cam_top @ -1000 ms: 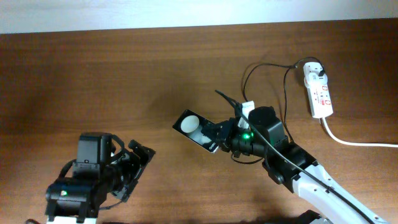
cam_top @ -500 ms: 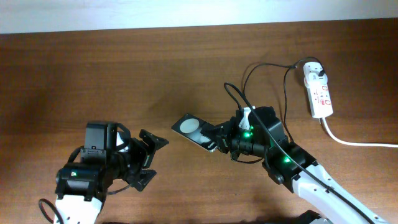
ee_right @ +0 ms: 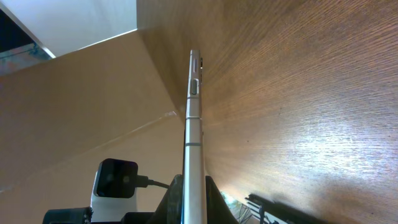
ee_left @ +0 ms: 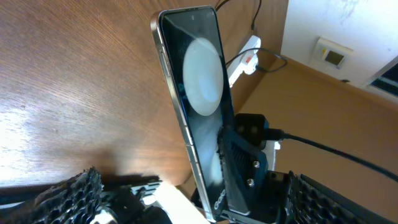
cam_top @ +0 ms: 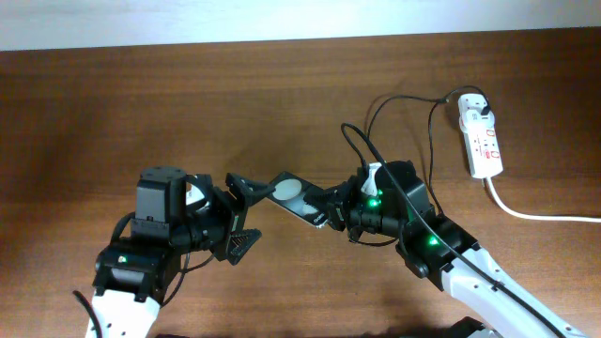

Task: Plug charger to phone and switch on socket

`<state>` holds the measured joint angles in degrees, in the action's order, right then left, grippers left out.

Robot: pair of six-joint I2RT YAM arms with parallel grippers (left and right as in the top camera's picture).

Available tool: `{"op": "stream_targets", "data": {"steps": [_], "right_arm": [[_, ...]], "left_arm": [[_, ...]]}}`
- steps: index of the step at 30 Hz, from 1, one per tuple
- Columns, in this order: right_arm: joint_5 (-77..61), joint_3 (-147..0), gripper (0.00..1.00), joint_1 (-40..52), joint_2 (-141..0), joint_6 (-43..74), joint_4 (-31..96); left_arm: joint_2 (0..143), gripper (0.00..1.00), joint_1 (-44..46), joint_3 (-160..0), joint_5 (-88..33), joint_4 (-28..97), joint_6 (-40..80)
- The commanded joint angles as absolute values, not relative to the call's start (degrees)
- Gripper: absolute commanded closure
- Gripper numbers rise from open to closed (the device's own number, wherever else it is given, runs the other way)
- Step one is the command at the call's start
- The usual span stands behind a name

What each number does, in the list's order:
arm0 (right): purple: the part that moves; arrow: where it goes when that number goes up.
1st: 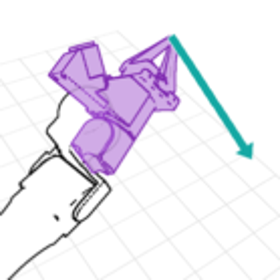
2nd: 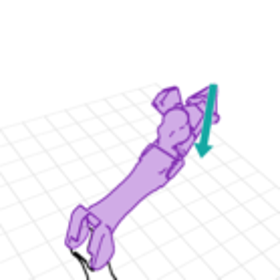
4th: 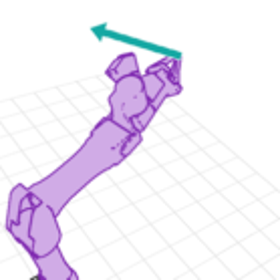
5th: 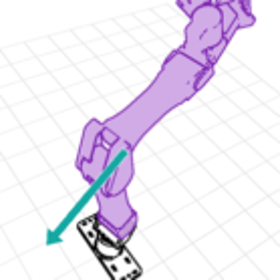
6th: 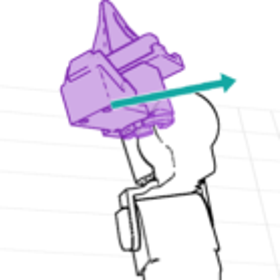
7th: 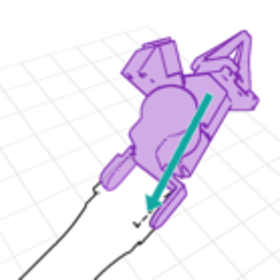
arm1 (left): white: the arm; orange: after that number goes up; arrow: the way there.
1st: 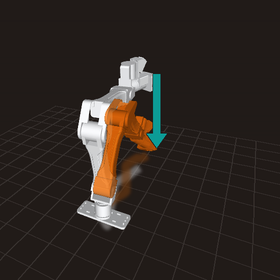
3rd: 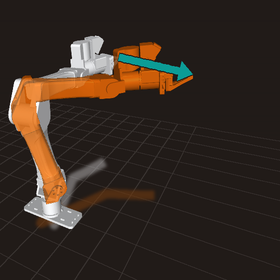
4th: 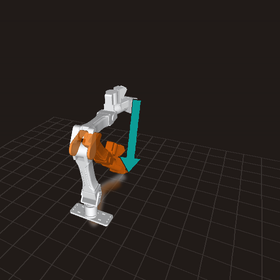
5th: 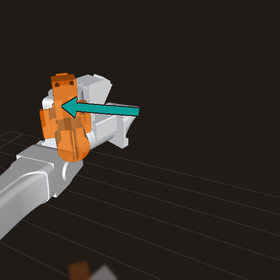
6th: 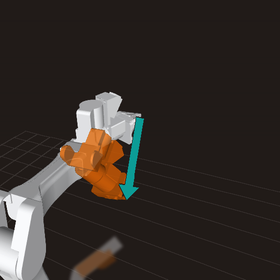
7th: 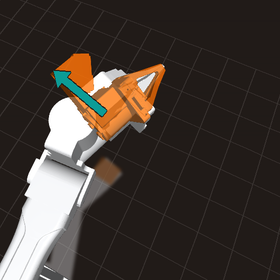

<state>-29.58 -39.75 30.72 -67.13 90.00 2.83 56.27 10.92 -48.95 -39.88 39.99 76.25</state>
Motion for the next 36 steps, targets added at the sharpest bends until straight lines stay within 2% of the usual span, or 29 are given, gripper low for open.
{"op": "stream_targets", "data": {"steps": [1,8,12,14,19,21,25,29,33,36], "right_arm": [[-29.3,-40.6,0.96,30.3,-66.9,92.2,2.2],[-33.1,-40.6,0.96,30.3,-66.9,101.8,2.1],[-35.0,-40.6,0.96,30.4,-66.9,102.4,-1.3],[-36.8,-40.6,0.96,30.5,-66.9,102.6,-5.2],[-37.1,-40.6,0.96,30.5,-66.9,103.0,-5.4],[-38.6,-40.6,0.96,30.5,-66.9,104.9,-5.4],[-40.1,-40.6,0.96,30.5,-66.9,107.1,-5.4],[-40.5,-40.6,0.96,30.5,-66.9,111.7,-5.4],[-40.3,-40.6,0.96,30.5,-66.9,113.1,-5.4],[-39.9,-40.6,0.96,30.5,-66.9,113.0,-5.4]], "left_arm": [[56.6,0.0,11.2,-49.0,-39.2,39.5,81.8],[56.7,0.02,11.2,-49.0,-35.2,39.4,87.7],[56.7,0.2,11.2,-49.0,-34.4,38.9,87.8],[56.7,0.25,11.7,-49.0,-33.4,37.3,87.8],[56.8,0.29,15.9,-49.0,-29.5,31.8,87.9],[57.6,0.38,17.1,-49.0,-28.4,30.2,88.2],[61.3,0.46,19.8,-49.0,-28.0,29.9,94.3],[64.9,0.55,22.0,-49.0,-28.2,24.3,98.2],[64.9,0.71,22.0,-49.0,-28.0,21.0,98.3],[64.9,0.87,22.0,-49.0,-26.5,21.1,98.4]]}}
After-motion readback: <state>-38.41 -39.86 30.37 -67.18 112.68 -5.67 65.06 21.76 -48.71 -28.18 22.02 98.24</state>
